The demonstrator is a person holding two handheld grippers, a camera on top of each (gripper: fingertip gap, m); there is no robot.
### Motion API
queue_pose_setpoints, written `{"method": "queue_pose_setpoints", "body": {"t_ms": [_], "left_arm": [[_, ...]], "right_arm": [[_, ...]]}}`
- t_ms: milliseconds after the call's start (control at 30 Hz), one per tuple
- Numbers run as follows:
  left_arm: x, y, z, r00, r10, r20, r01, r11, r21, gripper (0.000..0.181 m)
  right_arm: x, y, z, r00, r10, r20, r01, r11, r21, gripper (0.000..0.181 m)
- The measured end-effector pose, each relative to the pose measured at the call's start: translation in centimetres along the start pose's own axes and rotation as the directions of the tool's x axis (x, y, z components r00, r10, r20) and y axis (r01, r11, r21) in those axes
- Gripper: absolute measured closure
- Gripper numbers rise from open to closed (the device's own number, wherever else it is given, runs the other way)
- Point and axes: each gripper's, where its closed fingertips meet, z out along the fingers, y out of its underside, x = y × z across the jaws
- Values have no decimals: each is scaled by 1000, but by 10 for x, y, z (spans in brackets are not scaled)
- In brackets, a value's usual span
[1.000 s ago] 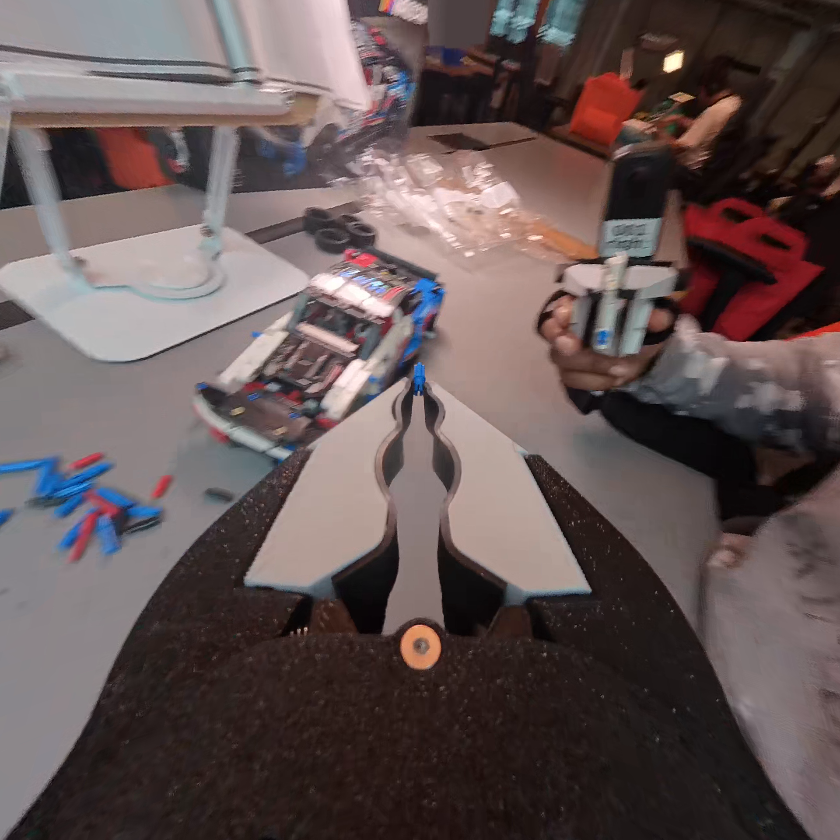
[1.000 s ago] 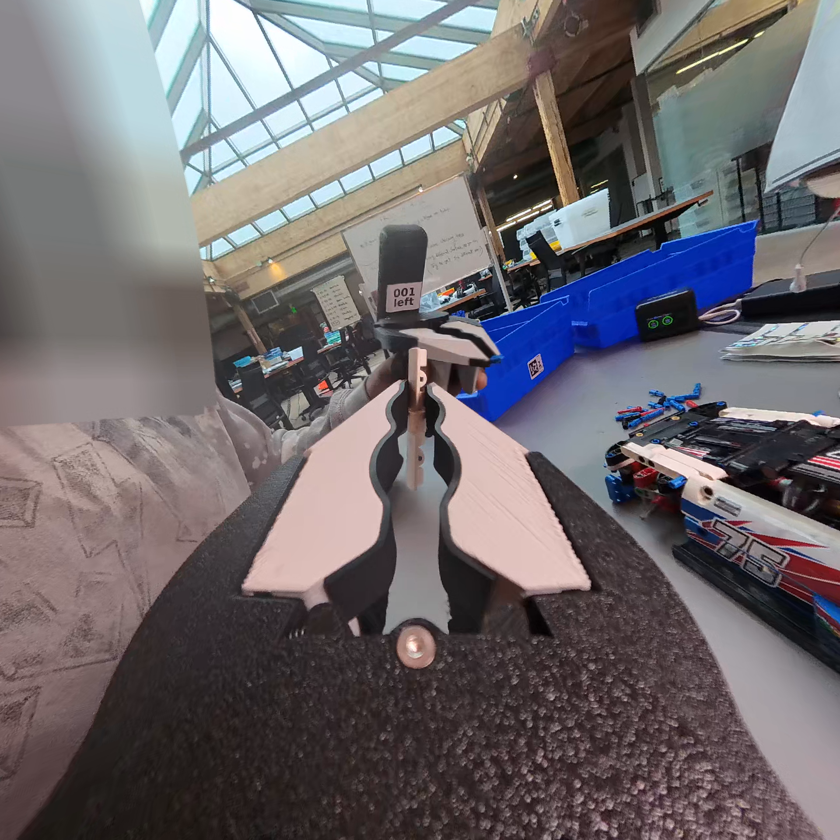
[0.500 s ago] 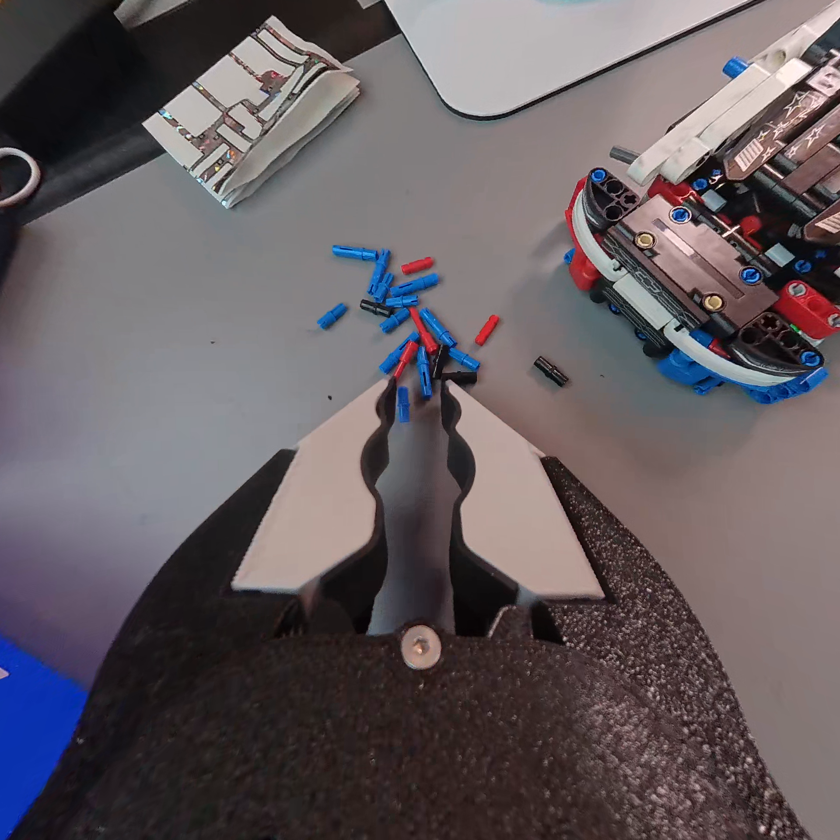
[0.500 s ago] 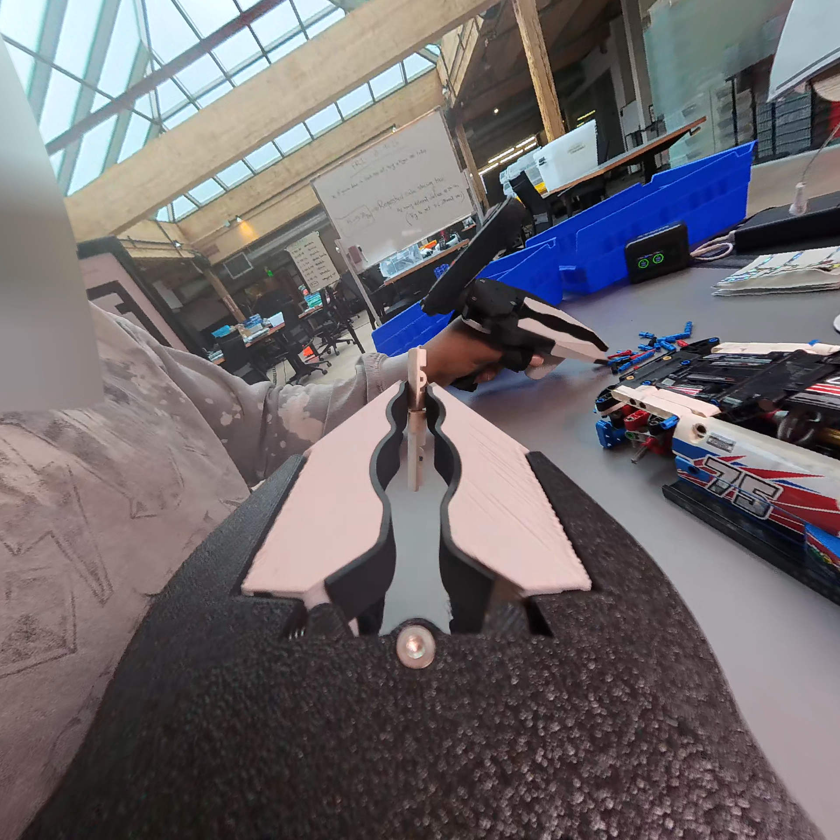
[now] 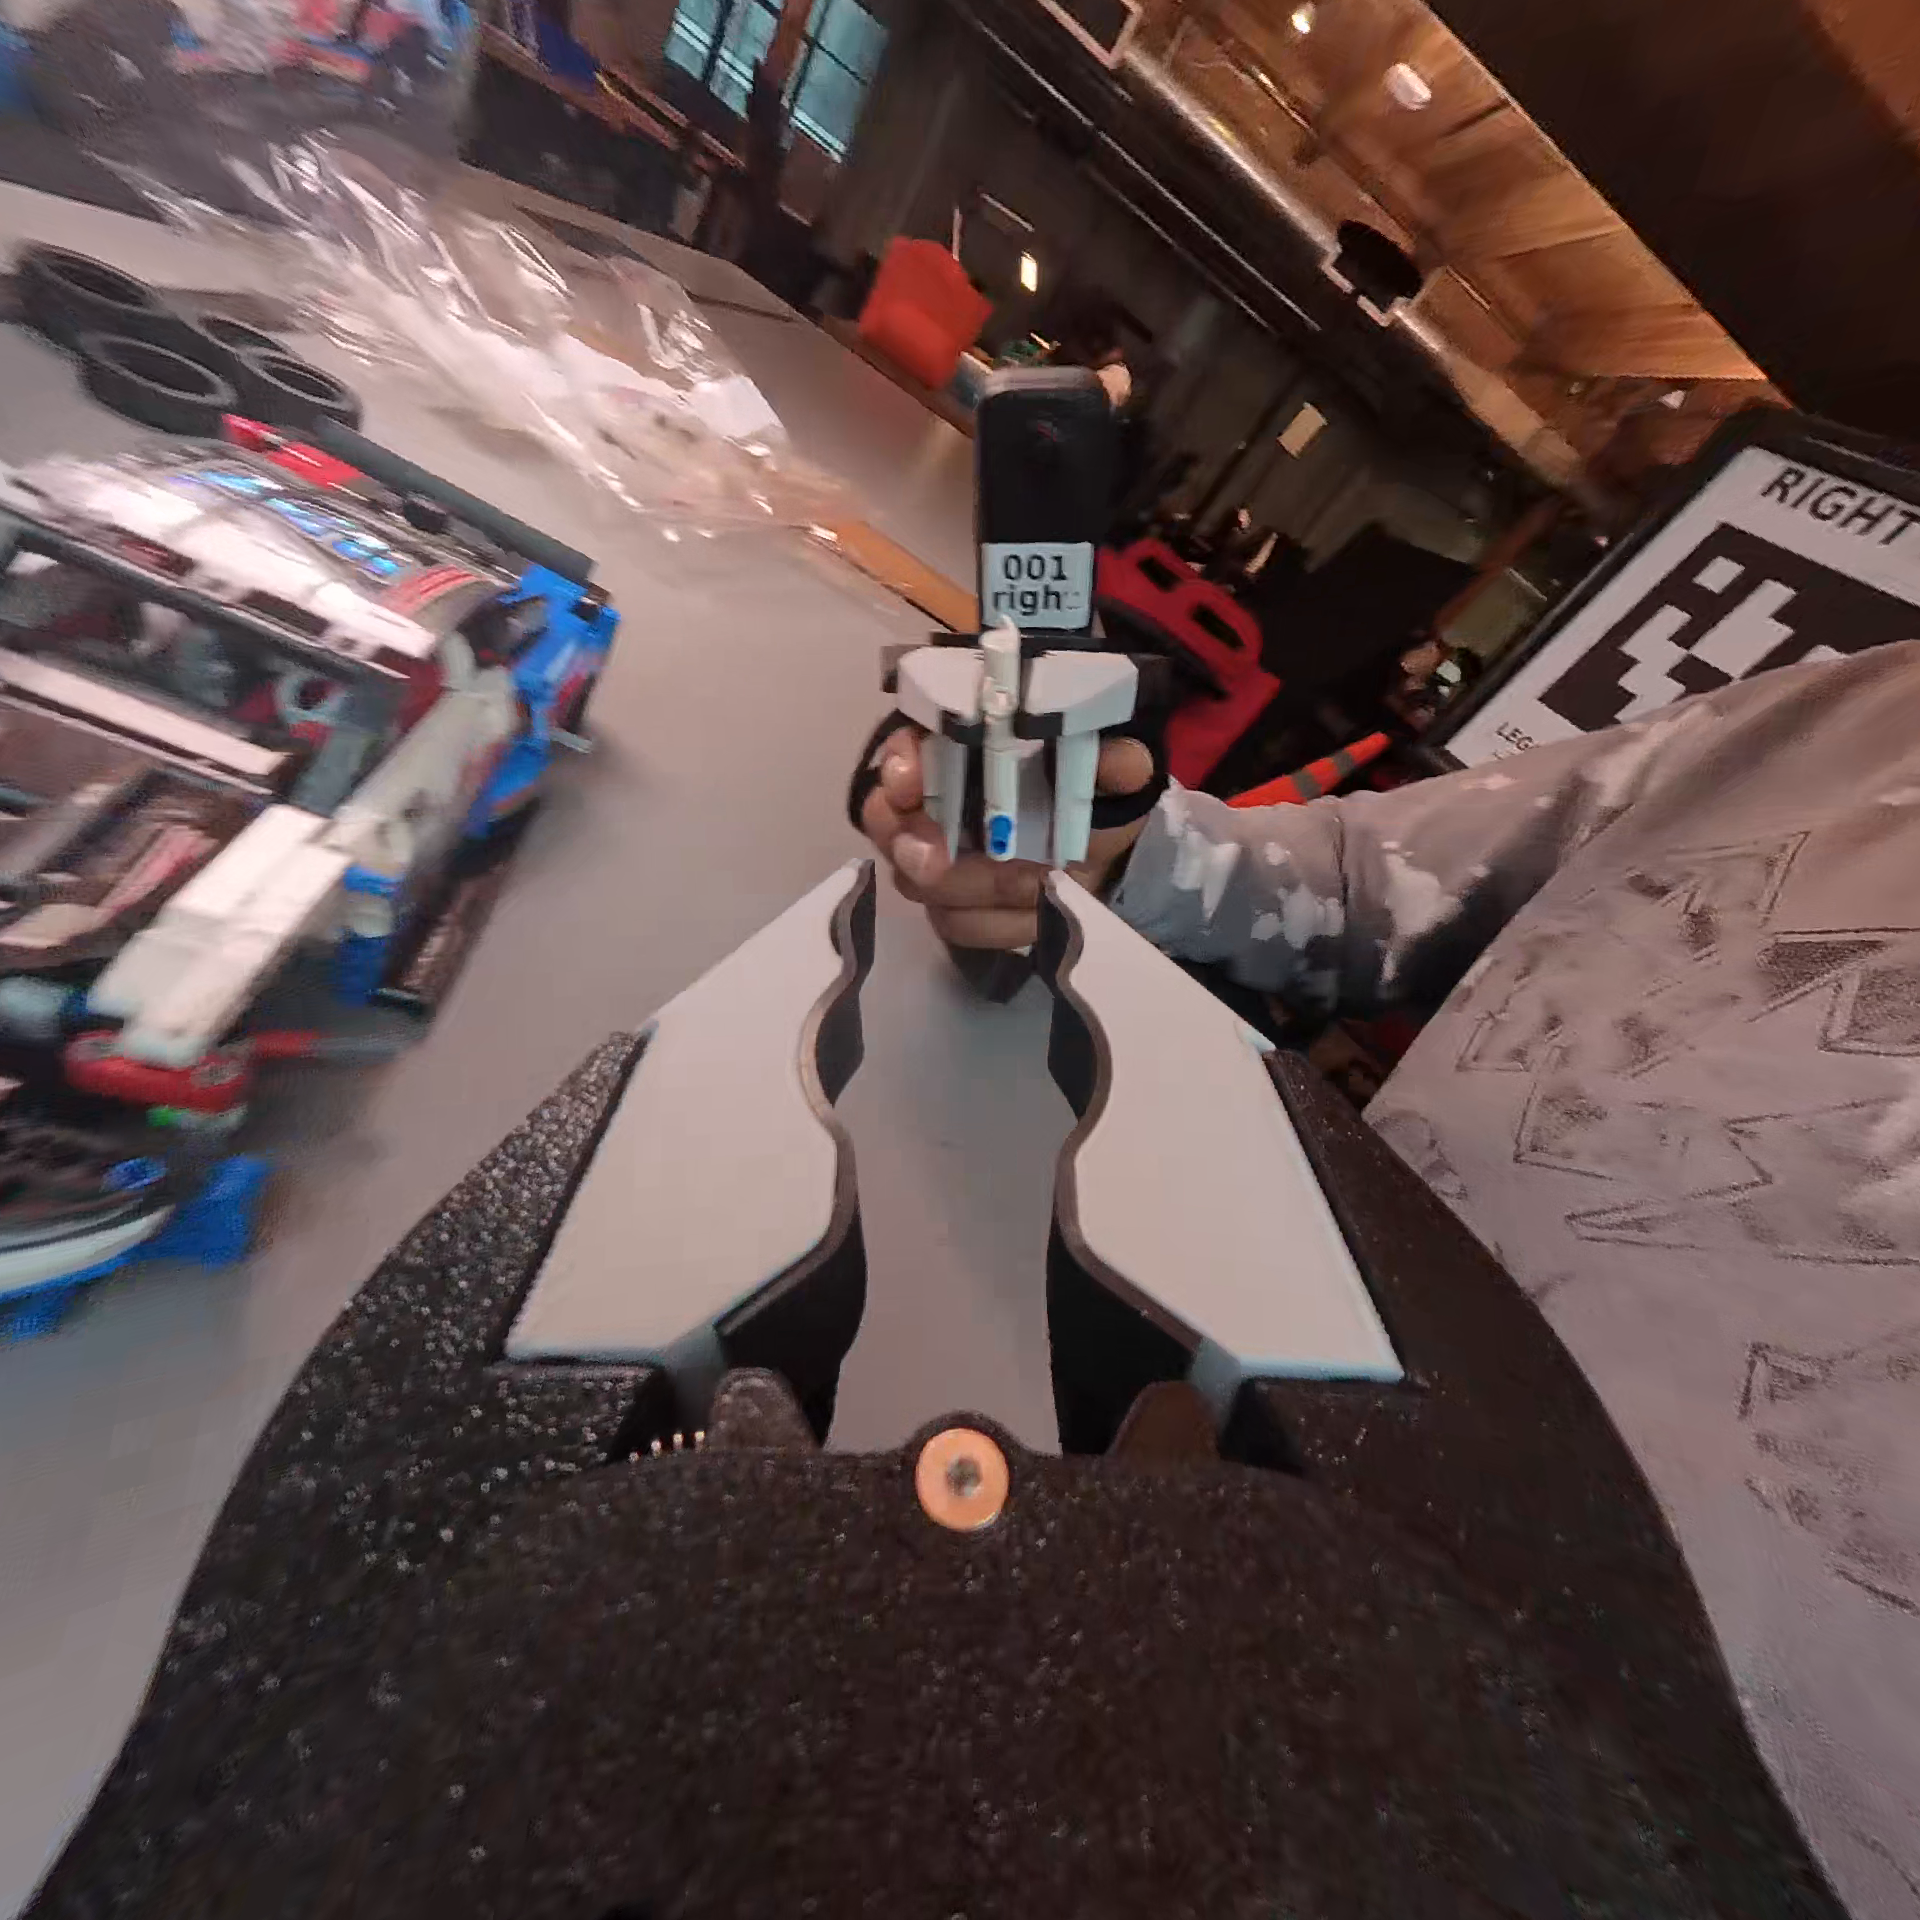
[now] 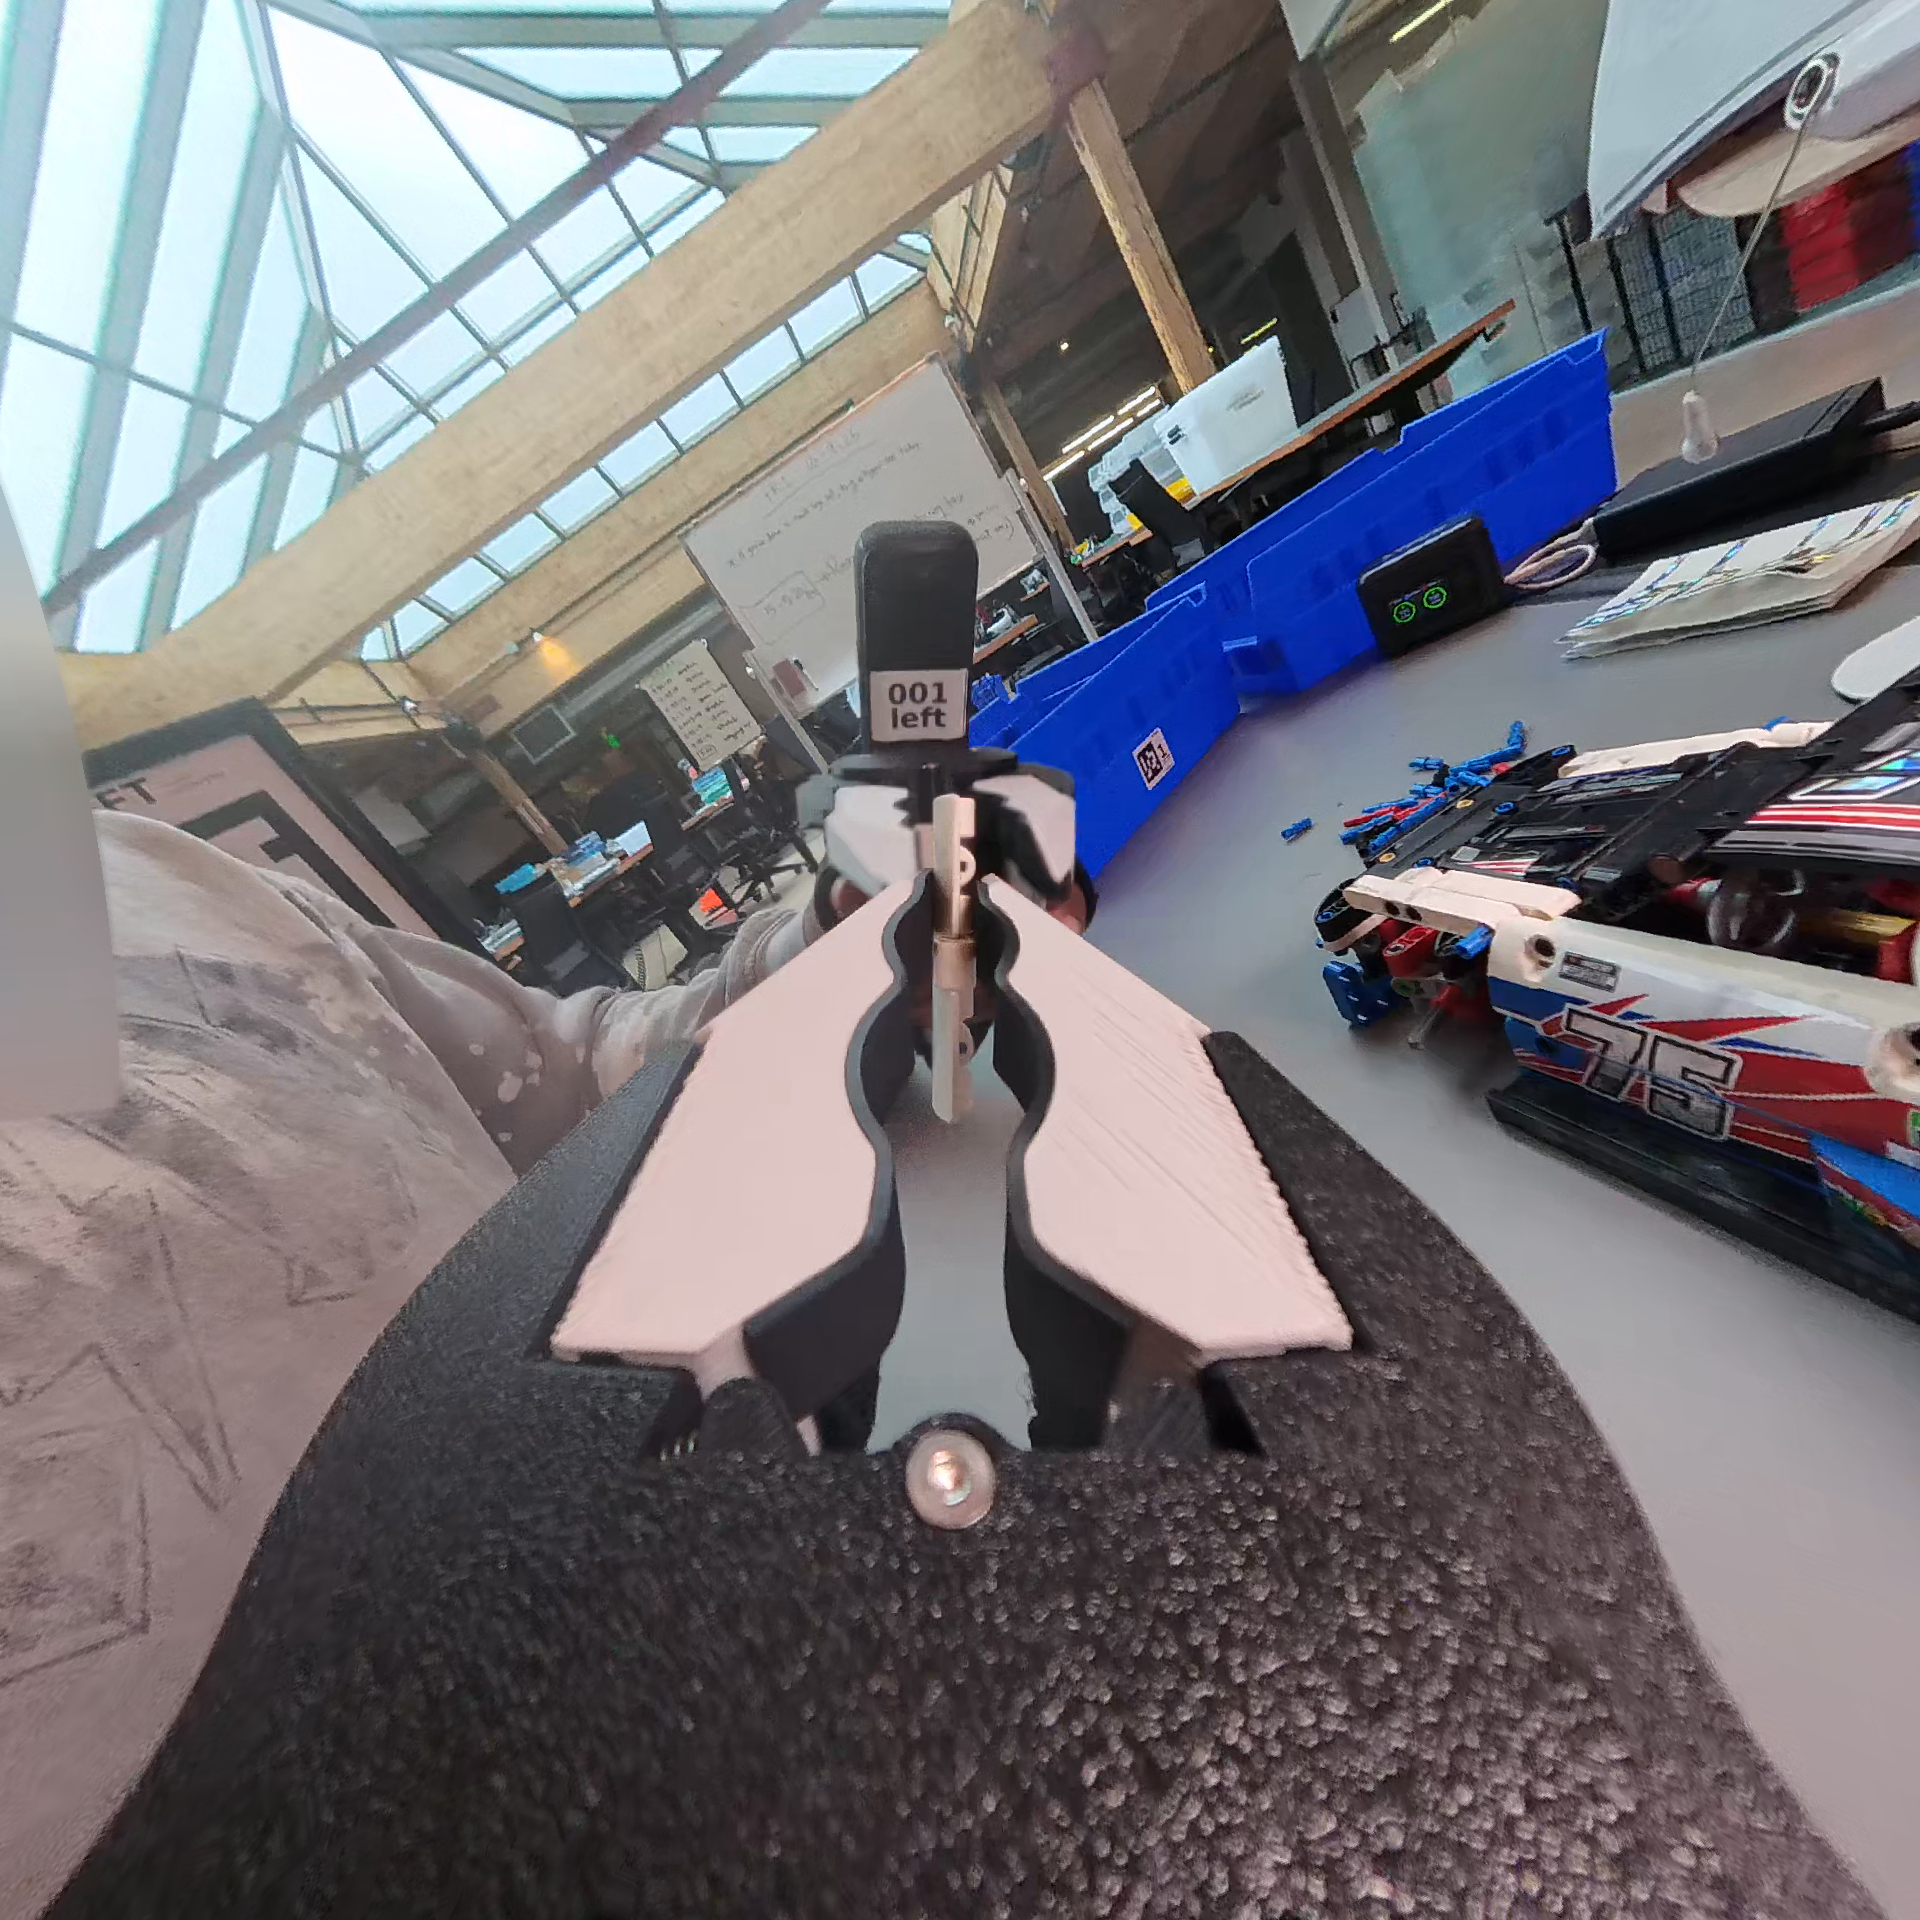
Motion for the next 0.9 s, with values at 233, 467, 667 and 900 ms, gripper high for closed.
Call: {"method": "queue_pose_setpoints", "body": {"t_ms": [233,467,667,900], "left_arm": [[14,12,38,1000,-11,-28,10,1000,-27,170],[15,14,32,999,30,-18,-31,998,-49,177],[18,17,34,999,37,-28,-39,997,-71,178],[19,6,21,997,72,-15,-72,997,-35,180]], "right_arm": [[0,4,8,1000,28,-8,-27,1000,13,176],[-3,7,12,1000,5,-4,-5,1000,0,176],[-6,12,13,1000,-9,5,10,999,-30,176],[-1,18,2,993,-113,-28,107,982,-154,159]]}}
